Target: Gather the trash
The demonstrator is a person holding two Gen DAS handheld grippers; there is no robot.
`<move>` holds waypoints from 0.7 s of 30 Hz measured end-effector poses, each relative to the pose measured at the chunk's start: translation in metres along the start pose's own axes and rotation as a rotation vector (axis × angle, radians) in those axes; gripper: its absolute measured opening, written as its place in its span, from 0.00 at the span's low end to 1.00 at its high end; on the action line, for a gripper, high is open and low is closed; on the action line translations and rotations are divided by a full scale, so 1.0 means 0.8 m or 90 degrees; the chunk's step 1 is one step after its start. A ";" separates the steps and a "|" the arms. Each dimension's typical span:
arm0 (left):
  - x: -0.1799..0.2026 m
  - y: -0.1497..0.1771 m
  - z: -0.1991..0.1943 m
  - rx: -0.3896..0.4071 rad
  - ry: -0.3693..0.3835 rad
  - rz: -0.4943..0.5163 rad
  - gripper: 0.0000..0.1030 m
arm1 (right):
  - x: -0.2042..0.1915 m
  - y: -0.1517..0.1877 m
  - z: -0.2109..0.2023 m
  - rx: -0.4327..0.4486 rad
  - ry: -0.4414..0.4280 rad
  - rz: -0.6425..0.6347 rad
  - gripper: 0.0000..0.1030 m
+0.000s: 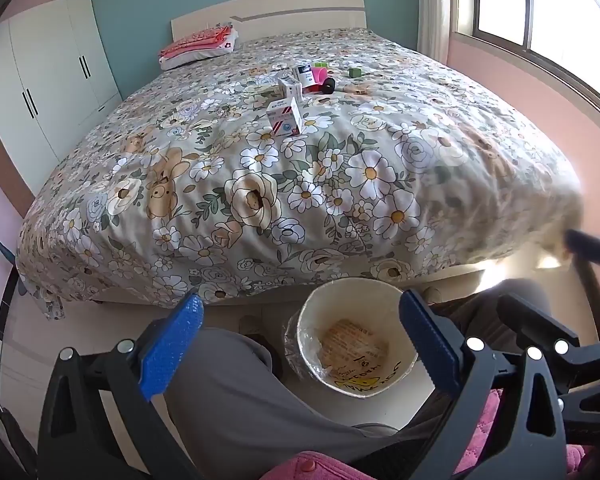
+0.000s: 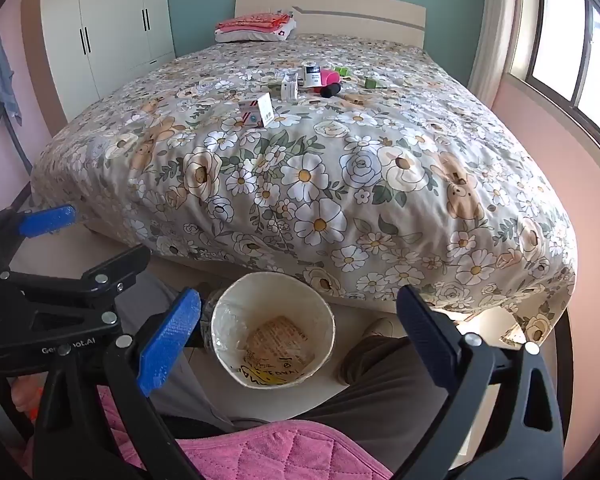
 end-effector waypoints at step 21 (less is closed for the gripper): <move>0.000 0.000 0.000 0.005 0.000 0.000 0.97 | -0.002 -0.003 -0.001 0.001 0.000 -0.001 0.94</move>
Point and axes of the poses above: each gripper's, at about its wrist camera, not at the fingertips, and z roughly the way its jaws point, x to its right, y to its underside, the point moved 5 cm from there along z, roughly the way its jaws point
